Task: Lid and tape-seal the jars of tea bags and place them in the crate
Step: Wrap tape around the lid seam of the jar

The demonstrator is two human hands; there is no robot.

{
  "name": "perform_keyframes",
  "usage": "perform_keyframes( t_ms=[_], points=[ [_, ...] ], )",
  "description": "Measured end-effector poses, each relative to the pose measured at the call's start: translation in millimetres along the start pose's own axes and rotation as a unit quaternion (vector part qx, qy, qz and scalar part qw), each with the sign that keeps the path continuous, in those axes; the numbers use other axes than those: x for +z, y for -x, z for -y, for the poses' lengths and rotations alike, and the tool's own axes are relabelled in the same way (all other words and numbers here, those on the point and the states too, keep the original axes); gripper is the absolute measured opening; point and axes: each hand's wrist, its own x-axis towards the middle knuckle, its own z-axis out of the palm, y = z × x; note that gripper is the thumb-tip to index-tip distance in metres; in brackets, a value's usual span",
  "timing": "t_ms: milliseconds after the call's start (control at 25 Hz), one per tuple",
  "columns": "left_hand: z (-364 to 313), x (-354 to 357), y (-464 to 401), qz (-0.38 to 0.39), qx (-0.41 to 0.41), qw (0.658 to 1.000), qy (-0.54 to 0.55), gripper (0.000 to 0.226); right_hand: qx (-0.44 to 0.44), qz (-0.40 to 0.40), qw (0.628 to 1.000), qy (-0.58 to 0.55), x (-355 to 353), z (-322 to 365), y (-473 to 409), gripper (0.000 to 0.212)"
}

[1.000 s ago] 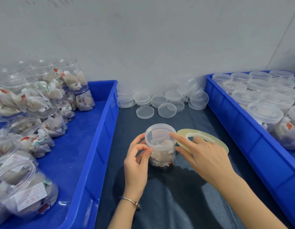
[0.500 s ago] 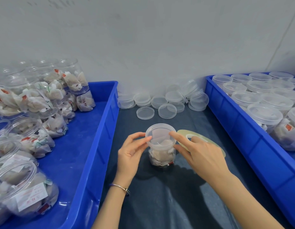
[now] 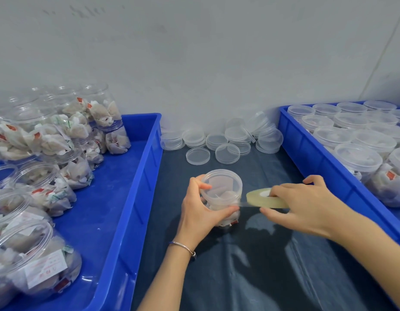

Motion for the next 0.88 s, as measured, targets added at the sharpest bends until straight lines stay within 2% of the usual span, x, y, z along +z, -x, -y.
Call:
perform_keyframes(
  t_ms=[120,200,320,520,720,880],
  points=[
    [1,0,-1,0.004,-0.001,1.000,0.011,0.069,-0.018,0.060,0.997,-0.045,-13,-21,5,0.038],
    [3,-1,-2,0.007,-0.001,1.000,0.016,0.068,-0.024,0.063,0.998,-0.007,-19,-40,8,0.034],
    [4,-2,-3,0.010,0.000,1.000,0.023,0.067,-0.012,0.088,0.996,-0.007,-18,-58,15,0.030],
    [4,-2,-3,0.012,-0.009,0.999,0.030,0.067,0.034,0.014,0.998,0.041,-7,-54,-5,0.030],
    [5,-5,-4,0.026,-0.013,0.998,0.051,0.065,0.086,-0.050,0.994,-0.053,11,-36,-44,0.038],
    [6,-6,-5,0.034,-0.015,0.997,0.061,0.065,0.106,-0.075,0.989,-0.064,25,-23,-71,0.044]
  ],
)
